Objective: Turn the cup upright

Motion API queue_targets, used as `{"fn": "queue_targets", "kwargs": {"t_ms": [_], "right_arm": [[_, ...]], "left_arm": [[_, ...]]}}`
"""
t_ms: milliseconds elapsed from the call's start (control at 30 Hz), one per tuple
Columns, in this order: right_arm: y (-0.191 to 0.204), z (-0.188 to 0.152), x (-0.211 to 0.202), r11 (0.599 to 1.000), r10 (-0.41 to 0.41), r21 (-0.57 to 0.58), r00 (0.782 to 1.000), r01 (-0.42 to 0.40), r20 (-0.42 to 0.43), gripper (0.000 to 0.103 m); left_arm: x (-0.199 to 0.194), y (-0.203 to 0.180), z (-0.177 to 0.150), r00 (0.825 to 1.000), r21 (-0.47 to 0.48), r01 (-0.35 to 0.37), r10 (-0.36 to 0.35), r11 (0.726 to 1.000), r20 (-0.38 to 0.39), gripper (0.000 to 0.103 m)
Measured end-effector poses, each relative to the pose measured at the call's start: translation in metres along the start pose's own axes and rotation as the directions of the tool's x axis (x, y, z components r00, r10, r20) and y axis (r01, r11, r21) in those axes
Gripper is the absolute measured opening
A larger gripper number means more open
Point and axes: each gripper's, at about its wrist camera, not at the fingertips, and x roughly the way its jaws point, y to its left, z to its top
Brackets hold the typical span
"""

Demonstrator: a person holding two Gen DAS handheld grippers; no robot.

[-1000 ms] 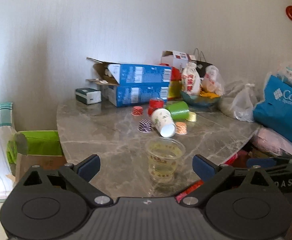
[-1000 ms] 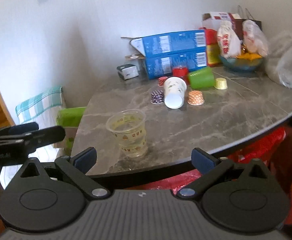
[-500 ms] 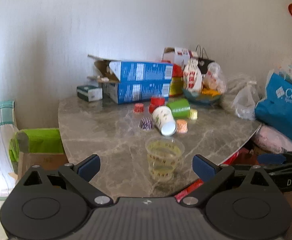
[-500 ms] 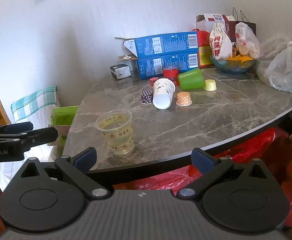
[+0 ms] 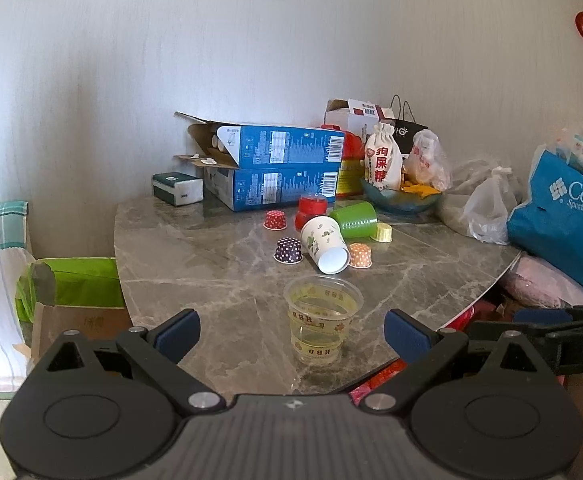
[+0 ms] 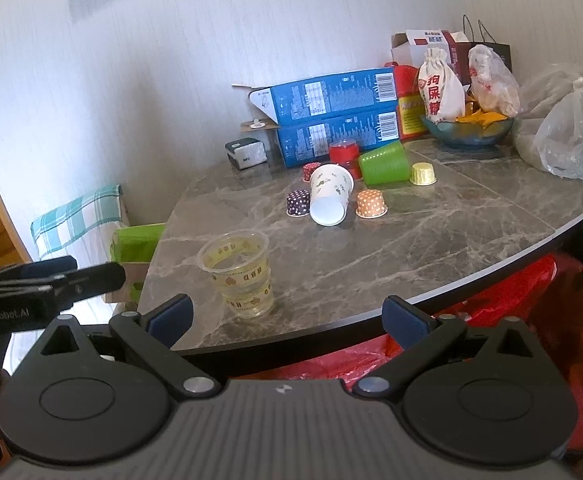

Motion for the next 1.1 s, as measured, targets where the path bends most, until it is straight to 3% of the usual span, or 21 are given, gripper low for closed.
{"fn": "queue_targets", "kwargs": {"t_ms": [1100], "right_arm": [[-0.0015,-0.0006,0.001,1.0,0.002,-0.007,1.0,-0.002,-0.006,0.102]], "left_arm": [[-0.0032,-0.0008,-0.002,1.0,0.001,0.001,-0.001,1.0,0.0,0.1]]}}
